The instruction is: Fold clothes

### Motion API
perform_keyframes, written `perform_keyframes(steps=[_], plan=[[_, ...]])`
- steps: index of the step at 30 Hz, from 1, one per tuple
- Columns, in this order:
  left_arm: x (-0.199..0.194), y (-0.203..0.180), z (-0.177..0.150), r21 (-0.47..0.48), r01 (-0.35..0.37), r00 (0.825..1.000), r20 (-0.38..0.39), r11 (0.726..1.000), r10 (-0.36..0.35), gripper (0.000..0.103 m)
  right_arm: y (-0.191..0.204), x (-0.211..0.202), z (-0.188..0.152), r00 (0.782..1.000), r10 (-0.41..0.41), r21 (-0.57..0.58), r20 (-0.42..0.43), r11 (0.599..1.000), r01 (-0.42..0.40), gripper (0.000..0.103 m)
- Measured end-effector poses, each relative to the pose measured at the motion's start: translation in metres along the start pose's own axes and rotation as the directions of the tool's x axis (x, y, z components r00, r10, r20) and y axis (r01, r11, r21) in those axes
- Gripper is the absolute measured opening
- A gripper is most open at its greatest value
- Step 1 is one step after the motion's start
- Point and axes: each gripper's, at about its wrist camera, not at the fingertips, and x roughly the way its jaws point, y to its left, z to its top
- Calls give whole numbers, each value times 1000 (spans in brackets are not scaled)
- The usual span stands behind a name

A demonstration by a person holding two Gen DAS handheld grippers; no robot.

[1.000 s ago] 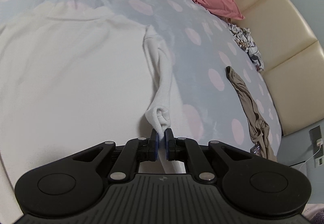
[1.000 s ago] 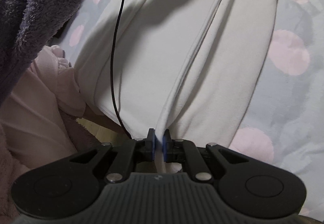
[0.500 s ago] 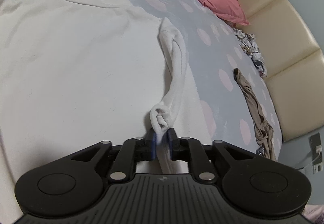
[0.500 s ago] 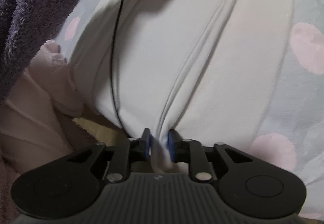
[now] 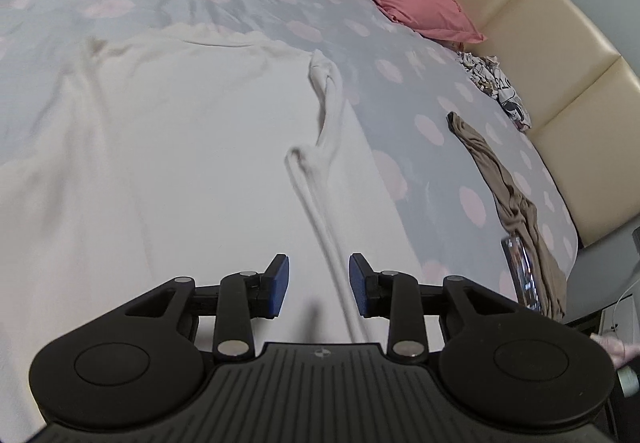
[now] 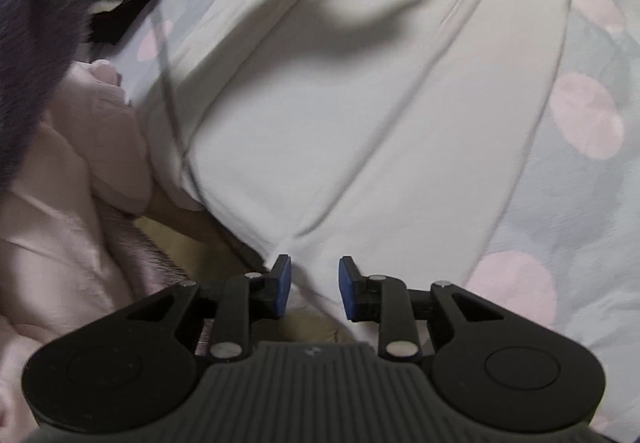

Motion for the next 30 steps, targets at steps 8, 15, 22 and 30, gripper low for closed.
perform_keyframes(steps=[8,15,22,30], plan=[[-75,24,-59,34,-160,987,-14,986,161,39,-7,2,0,1000,-27,6,9,1000,27,24],[-124,66,-115,-76,-235,972,-39,969,232,39,24,-17,11,995,-23,-59,93,998,29,25],[-127,78,-176,-106,-229,970,-112,968,217,39,66,-10,28,992,27,-141,121,990,-10,29],[-113,72,-216,-66,-279,956,-111,958,271,38,102,12,42,991,62,-194,118,980,-38,29]])
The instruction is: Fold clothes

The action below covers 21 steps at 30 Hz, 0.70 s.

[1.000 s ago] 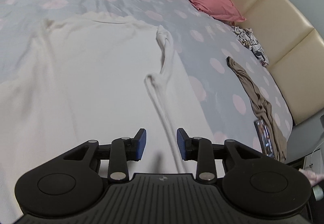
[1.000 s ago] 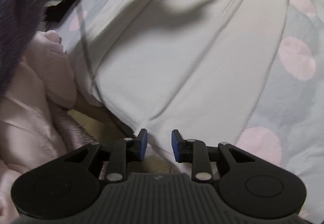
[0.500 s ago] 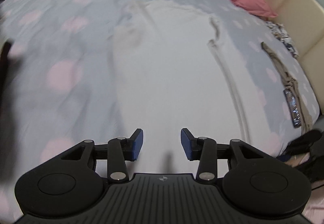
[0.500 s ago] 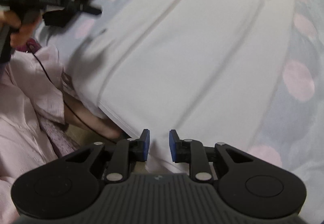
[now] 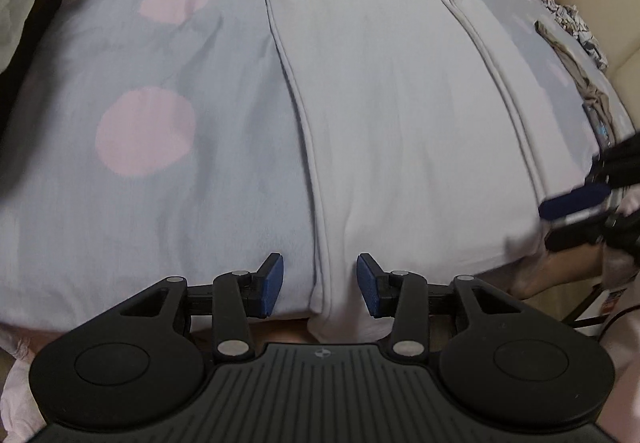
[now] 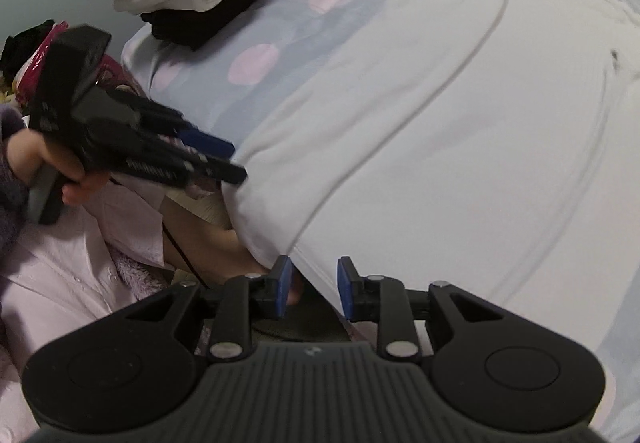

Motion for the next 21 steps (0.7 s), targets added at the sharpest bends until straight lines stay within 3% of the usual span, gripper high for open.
perform_keyframes(steps=[4,6,7,13,18,21], plan=[[3,-10,-2,15,-13,1000,16,1000,13,32,3,3,7,1000,-14,-7,28,1000,14,29],[3,-12,-2,28,-6,1000,14,1000,6,13,3,5,10,999,-27,-6,36,1000,28,29],[2,-12,-1,23,7,1000,12,1000,-7,9,3,6,11,999,-36,-3,35,999,36,32],[-13,-22,-3,31,38,999,30,999,-39,6,7,5,17,999,-16,8,49,1000,16,32],[-23,-50,4,56,66,996,48,996,-69,6,10,5,37,996,28,90,80,995,-35,32],[-22,-64,11,70,81,995,60,994,-85,6,13,6,47,996,13,95,87,995,-21,32]])
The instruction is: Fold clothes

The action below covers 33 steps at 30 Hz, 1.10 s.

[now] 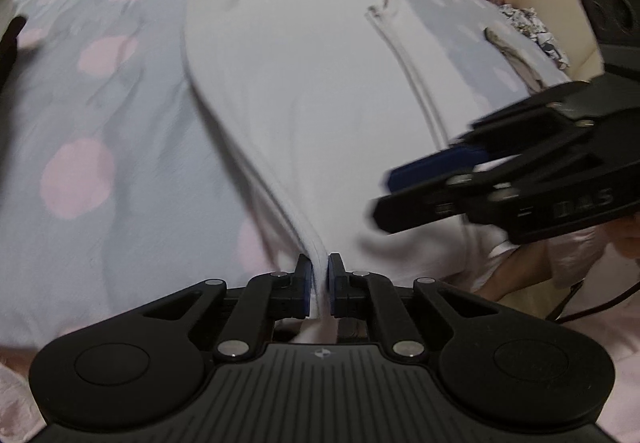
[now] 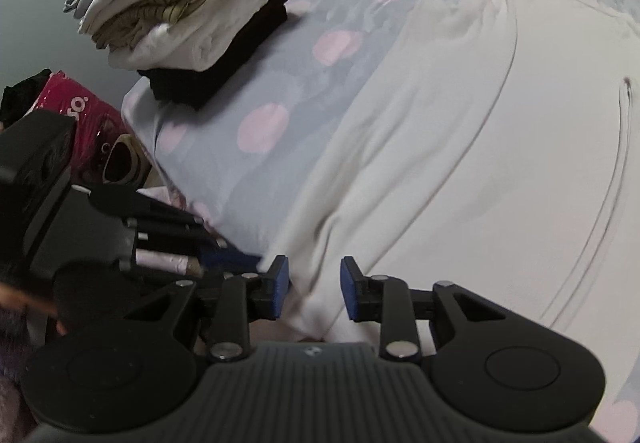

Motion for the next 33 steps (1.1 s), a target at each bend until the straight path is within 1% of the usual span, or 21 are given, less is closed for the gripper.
perform_keyframes(steps=[5,7,11,12,13,16,17,18,19,20,21,25,27,29,31,33], plan=[[9,-14,7,-5,27,1000,12,1000,-27,6,-5,11,10,1000,16,61,-22,998,-15,32],[11,-17,8,-4,33,999,18,999,-33,6,-8,18,12,999,8,76,-42,997,-5,32],[13,-22,9,-4,42,999,25,999,-41,6,-7,31,12,997,-26,64,-79,997,31,32],[13,-22,10,-1,44,999,25,999,-44,6,-9,32,12,996,-29,65,-82,997,35,24],[13,-23,10,5,45,999,25,999,-45,6,-11,32,11,996,-21,75,-85,997,27,12],[11,-22,13,31,58,998,6,998,-58,7,-17,32,11,996,5,111,-84,994,4,9],[9,-20,15,38,70,998,-7,997,-70,9,-18,32,11,997,10,115,-82,993,0,9],[7,-16,17,46,78,997,-17,996,-77,16,-18,31,11,997,11,117,-82,993,-1,9],[3,-12,20,56,80,997,-23,995,-78,19,-19,30,11,997,11,119,-81,993,-1,9],[-1,-8,23,65,80,996,-29,995,-79,25,-19,30,11,997,8,117,-80,993,2,9],[-4,-4,27,74,80,996,-34,994,-77,29,-19,30,10,997,6,117,-81,993,4,9],[-16,18,50,98,62,997,-49,993,-57,32,-23,30,10,996,8,125,-86,992,3,9],[-19,33,66,79,49,998,-38,996,-46,38,-23,30,10,996,14,123,-88,992,-3,9],[-17,51,84,38,40,999,-15,998,-39,38,-21,30,10,996,14,110,-87,994,-4,9],[-10,70,106,-4,29,999,25,1000,-29,40,-19,29,10,996,22,105,-86,994,-13,9],[-1,86,124,-47,22,997,71,999,-19,44,-19,30,10,996,30,101,-88,995,-21,9]])
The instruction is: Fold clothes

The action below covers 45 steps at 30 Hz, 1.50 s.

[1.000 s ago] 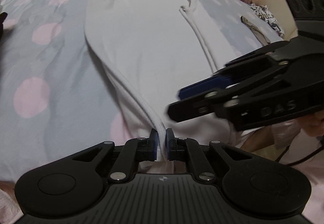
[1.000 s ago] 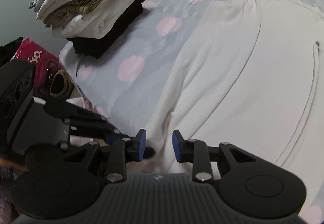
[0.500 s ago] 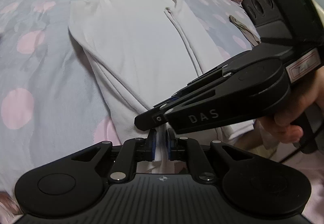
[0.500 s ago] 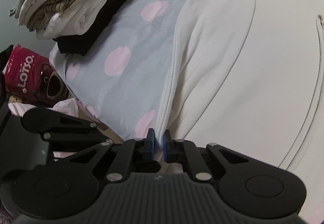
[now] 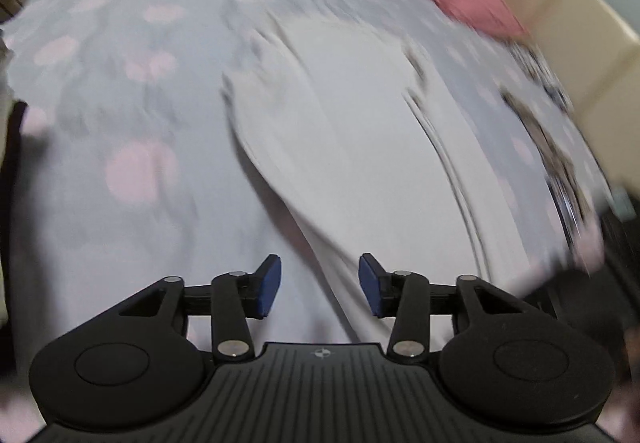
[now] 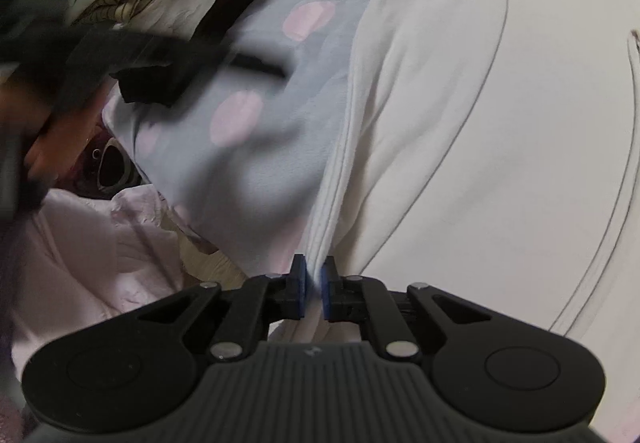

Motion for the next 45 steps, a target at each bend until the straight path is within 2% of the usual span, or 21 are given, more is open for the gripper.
perform_keyframes(steps=[6,10,14,15,17,18,21,24,30,33,38,45], plan=[[51,48,59,-131,10,997,77,991,1,44,-3,0,-1,999,31,11,-12,999,-31,9],[84,69,82,-169,-11,998,59,986,21,44,-3,0,-1,999,45,5,-15,999,-45,9],[106,81,93,-183,21,999,47,983,-13,41,-3,-1,0,998,63,12,-13,998,-62,9],[109,82,95,-183,34,999,47,982,-26,27,-3,-1,0,998,65,13,-12,998,-65,9],[114,82,98,-177,52,998,46,983,-45,10,-2,-2,-1,998,68,15,-8,998,-68,9],[113,81,99,-173,57,998,49,983,-50,7,-2,-3,-2,997,72,19,-4,997,-71,9],[104,71,105,-120,59,996,72,991,-50,5,-1,-9,-6,995,99,40,24,994,-100,9],[89,54,113,-59,29,996,82,998,-24,5,1,-16,-9,991,120,52,59,991,-123,9],[79,-11,132,116,-63,996,63,991,56,5,-6,-27,-25,984,132,119,116,982,-146,9],[85,-47,142,214,-107,994,43,971,101,5,-16,-34,-35,980,134,167,147,973,-158,9],[119,-101,151,359,-161,984,-19,920,179,5,-31,-35,-53,974,119,264,194,950,-168,9],[175,-151,148,490,-144,971,-99,860,219,5,-68,-37,-74,973,105,389,204,904,-179,9]])
